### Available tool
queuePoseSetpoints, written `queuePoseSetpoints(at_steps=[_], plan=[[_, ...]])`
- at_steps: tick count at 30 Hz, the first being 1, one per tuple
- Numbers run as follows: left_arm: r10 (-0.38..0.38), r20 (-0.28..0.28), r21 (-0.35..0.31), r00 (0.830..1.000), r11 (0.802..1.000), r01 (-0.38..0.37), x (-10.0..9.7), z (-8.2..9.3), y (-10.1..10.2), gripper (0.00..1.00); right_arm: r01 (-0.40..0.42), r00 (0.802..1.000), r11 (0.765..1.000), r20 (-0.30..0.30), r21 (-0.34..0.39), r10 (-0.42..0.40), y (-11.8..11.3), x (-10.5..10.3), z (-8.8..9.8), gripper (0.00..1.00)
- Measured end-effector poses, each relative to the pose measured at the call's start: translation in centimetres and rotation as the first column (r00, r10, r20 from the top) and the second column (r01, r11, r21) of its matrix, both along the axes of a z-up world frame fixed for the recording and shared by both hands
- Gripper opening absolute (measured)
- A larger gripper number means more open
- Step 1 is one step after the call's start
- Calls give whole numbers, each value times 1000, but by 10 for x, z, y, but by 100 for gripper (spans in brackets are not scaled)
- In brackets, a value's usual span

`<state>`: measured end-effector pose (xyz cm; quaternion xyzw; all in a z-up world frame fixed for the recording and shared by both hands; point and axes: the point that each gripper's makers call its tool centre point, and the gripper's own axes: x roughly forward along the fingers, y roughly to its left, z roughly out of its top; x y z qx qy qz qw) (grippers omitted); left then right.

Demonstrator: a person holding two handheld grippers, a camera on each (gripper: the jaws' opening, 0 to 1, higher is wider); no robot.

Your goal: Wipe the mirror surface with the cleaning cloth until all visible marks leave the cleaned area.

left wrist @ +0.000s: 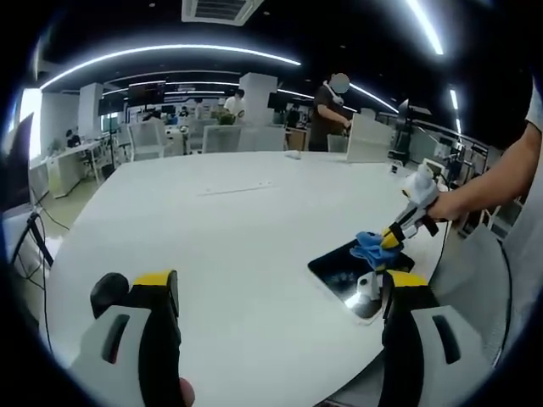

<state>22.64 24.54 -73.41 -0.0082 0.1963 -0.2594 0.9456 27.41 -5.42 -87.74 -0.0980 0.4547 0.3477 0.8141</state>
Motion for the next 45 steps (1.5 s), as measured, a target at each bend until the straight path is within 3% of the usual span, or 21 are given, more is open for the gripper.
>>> queuePoseSetpoints(at_steps=[10, 14, 20, 27, 34, 45], plan=[[10, 18, -9, 1000, 1000, -10, 3, 6, 3, 99, 45, 999, 998, -4, -44, -45, -31, 4, -2, 0], [11, 22, -12, 1000, 1000, -11, 4, 8, 3, 99, 31, 1000, 998, -2, -57, -32, -31, 5, -4, 0], [12, 29, -13, 1000, 1000, -11, 4, 7, 6, 99, 73, 997, 996, 8, -60, -73, -36, 4, -5, 0], [-18, 6, -20, 1000, 1000, 18, -3, 1, -1, 99, 98, 995, 992, 11, -76, -97, -38, 4, -6, 0], [-47, -25, -28, 999, 999, 46, -10, -9, -3, 99, 167, 986, 985, -12, -36, -168, -39, 3, -6, 0], [-34, -20, -30, 999, 999, 34, 7, -6, 0, 99, 157, 988, 984, 6, -78, -157, -34, -17, -4, 0]])
